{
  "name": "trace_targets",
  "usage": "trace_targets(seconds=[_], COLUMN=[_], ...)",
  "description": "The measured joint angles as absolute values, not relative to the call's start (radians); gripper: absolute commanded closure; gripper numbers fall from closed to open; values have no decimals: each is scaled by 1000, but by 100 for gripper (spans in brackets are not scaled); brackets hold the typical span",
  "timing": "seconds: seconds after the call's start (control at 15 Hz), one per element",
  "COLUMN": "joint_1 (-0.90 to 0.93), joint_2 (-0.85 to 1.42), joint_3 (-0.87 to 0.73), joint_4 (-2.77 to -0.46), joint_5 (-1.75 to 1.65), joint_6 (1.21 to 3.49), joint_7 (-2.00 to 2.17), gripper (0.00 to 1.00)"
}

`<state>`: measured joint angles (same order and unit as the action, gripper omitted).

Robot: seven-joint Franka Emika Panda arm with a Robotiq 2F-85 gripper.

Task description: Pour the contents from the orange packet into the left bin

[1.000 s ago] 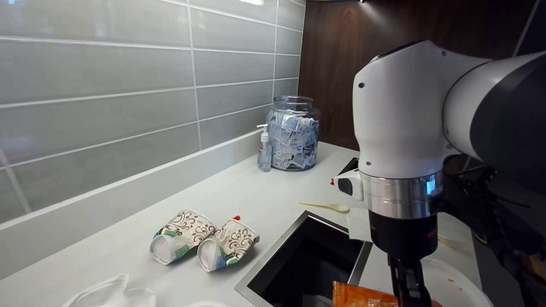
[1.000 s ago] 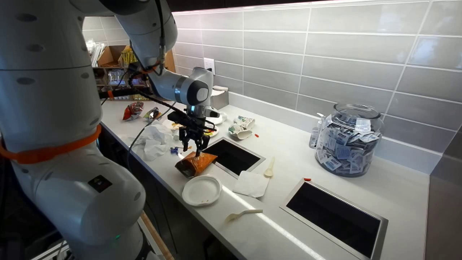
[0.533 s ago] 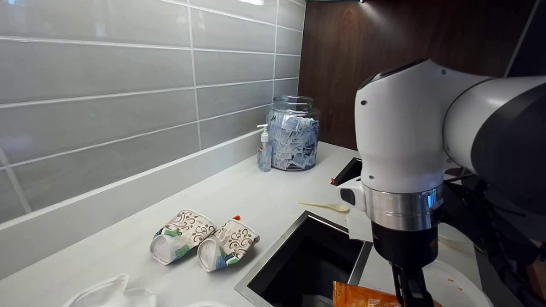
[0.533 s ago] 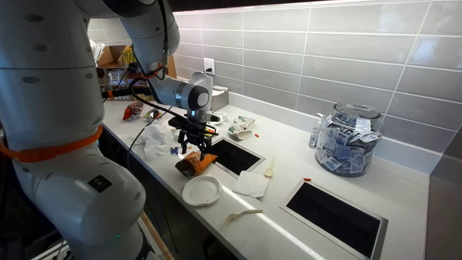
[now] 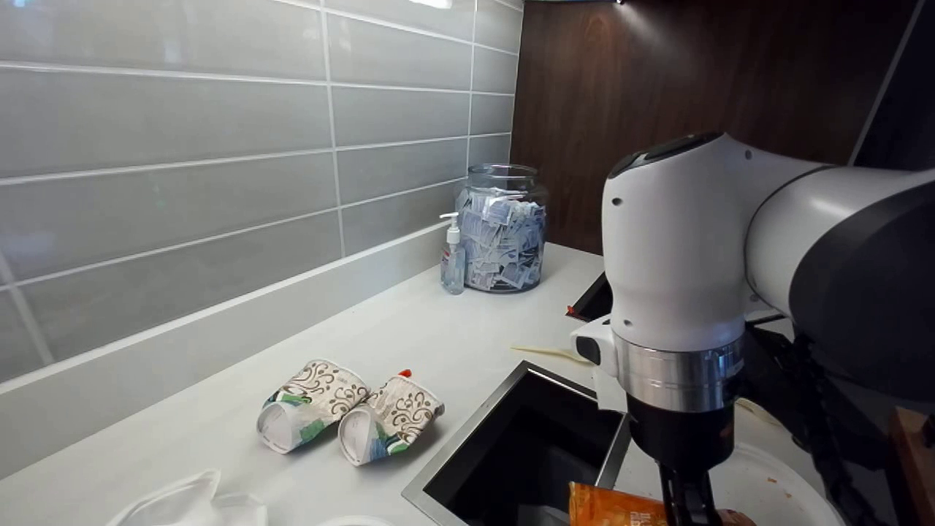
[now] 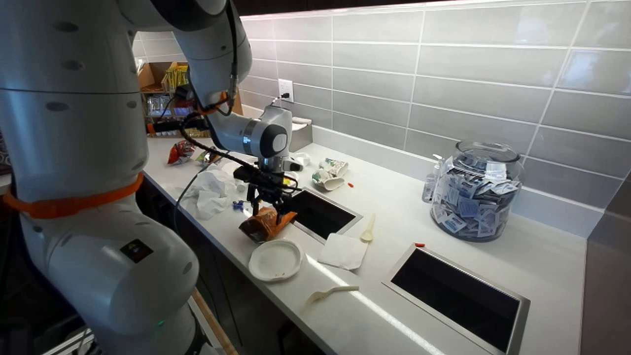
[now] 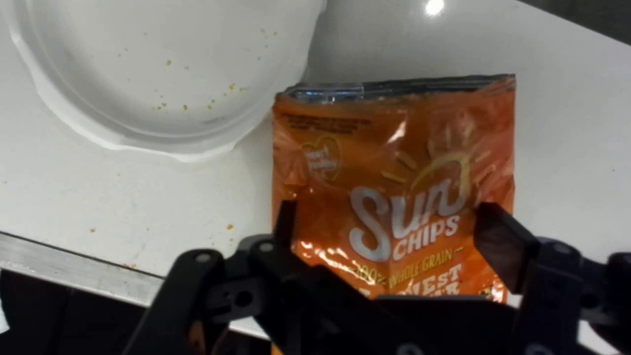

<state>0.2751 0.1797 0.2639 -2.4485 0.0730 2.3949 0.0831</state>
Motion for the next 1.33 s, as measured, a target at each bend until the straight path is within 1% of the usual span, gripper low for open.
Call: trace_targets(seconds=[0.27, 0.33, 0.53, 1.07, 1.33], joint_1=[271, 269, 263, 249, 248], joint_2=[199, 203, 208, 205, 169], joint_3=[264, 264, 264, 270, 277], joint_4=[-2448, -2448, -2448, -2443, -2436], joint_5=[79, 83, 100, 184, 204], joint_6=[2414, 2415, 2416, 2452, 2452], joint_7=[71, 66, 47, -25, -33], gripper=[70, 79, 99, 100, 100])
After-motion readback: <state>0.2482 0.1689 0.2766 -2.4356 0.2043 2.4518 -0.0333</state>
